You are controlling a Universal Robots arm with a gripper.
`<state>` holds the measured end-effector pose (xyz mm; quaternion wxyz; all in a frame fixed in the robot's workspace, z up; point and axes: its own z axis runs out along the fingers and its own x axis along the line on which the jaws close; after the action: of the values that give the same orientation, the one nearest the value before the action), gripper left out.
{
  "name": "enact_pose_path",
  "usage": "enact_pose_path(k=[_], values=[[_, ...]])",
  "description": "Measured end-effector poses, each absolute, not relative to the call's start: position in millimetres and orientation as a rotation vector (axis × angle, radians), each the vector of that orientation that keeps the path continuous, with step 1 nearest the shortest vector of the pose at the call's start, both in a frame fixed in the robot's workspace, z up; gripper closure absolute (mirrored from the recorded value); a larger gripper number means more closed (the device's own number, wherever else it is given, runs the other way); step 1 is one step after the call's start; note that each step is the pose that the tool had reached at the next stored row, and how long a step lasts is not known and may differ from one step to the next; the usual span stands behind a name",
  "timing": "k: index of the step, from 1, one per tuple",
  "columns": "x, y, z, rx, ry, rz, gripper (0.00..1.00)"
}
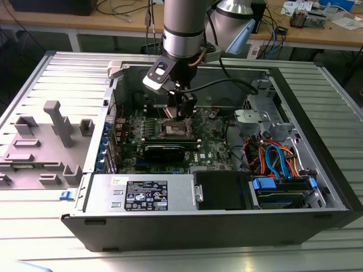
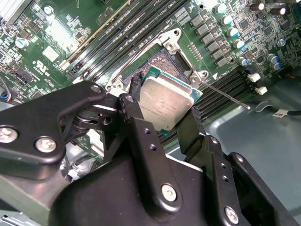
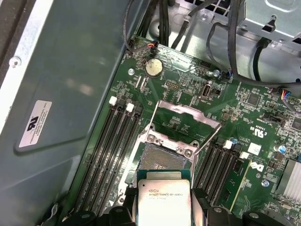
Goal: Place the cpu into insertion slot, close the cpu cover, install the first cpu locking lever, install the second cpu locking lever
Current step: 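Place the cpu into insertion slot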
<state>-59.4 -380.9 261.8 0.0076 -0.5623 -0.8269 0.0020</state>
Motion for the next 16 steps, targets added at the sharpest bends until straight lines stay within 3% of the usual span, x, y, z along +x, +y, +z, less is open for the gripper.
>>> enact_pose_path(k=[16], values=[[-59.5,-380.8,260.5,-1.838,-2.529,0.005,0.45]])
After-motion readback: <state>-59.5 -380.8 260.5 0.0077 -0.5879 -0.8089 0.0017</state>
